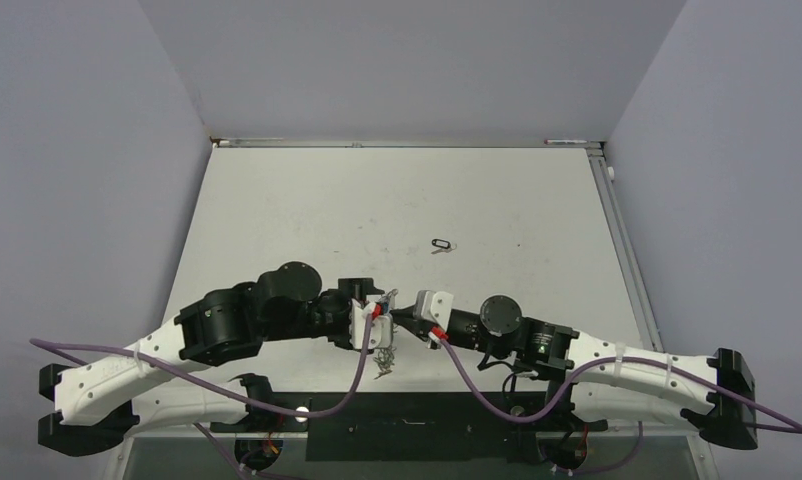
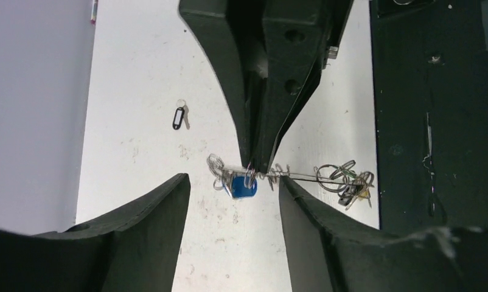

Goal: Put the keys on the keyring

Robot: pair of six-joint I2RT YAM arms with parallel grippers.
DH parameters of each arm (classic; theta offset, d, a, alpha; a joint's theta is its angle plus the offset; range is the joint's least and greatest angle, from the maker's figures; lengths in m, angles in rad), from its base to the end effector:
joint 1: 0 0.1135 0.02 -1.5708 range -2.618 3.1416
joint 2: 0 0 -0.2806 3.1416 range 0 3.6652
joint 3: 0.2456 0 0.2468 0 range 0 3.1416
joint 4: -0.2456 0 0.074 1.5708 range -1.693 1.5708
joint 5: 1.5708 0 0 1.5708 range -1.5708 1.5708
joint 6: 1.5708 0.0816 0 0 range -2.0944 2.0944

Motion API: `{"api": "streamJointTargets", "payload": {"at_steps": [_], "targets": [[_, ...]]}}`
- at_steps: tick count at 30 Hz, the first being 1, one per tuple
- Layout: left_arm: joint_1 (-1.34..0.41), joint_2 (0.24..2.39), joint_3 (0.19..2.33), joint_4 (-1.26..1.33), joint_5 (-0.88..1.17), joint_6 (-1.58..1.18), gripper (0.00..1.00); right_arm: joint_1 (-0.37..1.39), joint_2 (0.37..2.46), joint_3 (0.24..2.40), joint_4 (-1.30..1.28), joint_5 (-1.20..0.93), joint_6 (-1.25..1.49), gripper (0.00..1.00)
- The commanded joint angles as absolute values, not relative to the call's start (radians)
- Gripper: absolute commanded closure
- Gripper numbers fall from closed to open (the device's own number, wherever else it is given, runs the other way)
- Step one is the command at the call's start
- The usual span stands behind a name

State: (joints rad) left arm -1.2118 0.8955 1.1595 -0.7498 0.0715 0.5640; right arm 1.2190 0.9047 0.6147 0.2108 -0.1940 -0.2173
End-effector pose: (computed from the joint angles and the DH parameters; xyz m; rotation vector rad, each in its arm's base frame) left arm 0.0639 -0.1869 0.3804 1.6487 1.2831 -0.4716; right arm 0.0703 0.2371 0.3110 -1.2514 1.1966 0.9121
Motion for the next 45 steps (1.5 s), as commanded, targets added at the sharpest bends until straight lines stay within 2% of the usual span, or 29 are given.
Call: {"api": "streamJointTargets", "payload": {"at_steps": [1, 8, 15, 20, 26, 33, 38, 41, 45], "targets": [[-1.216, 0.814, 1.121, -0.623, -0.025, 0.525, 0.41, 1.242, 0.835, 0.628, 0.25, -0.058, -0.258, 0.95], [-1.203, 0.703, 0.967, -0.34, -0.211, 0.375, 0.3, 1.243, 0.76, 0.616, 0.221, 0.144, -0.248, 0.95], [-1.076, 0.758, 0.957, -0.237, -0.304, 0.191, 0.27, 1.242, 0.745, 0.688, 0.127, 0.505, -0.186, 0.95], [-0.922, 0.829, 0.917, -0.129, -0.159, 0.1, 0.28, 1.238, 0.741, 0.742, 0.086, 0.721, -0.184, 0.95], [-0.72, 1.053, 0.979, -0.066, 0.085, 0.01, 0.3, 1.186, 0.756, 0.825, -0.03, 0.936, -0.197, 0.95], [-0.607, 1.329, 1.042, 0.063, 0.369, 0.061, 0.34, 1.022, 0.704, 0.916, -0.154, 0.893, -0.16, 0.95], [-0.574, 1.575, 1.243, 0.035, 0.537, 0.072, 0.41, 1.004, 0.692, 0.949, -0.214, 0.87, -0.133, 0.95], [-0.597, 1.722, 1.411, -0.057, 0.46, -0.077, 0.47, 1.003, 0.687, 0.967, -0.263, 0.881, -0.107, 0.95], [-0.698, 1.8, 1.457, -0.066, 0.116, -0.21, 0.47, 1.002, 0.656, 0.97, -0.299, 0.908, -0.075, 0.95]]}}
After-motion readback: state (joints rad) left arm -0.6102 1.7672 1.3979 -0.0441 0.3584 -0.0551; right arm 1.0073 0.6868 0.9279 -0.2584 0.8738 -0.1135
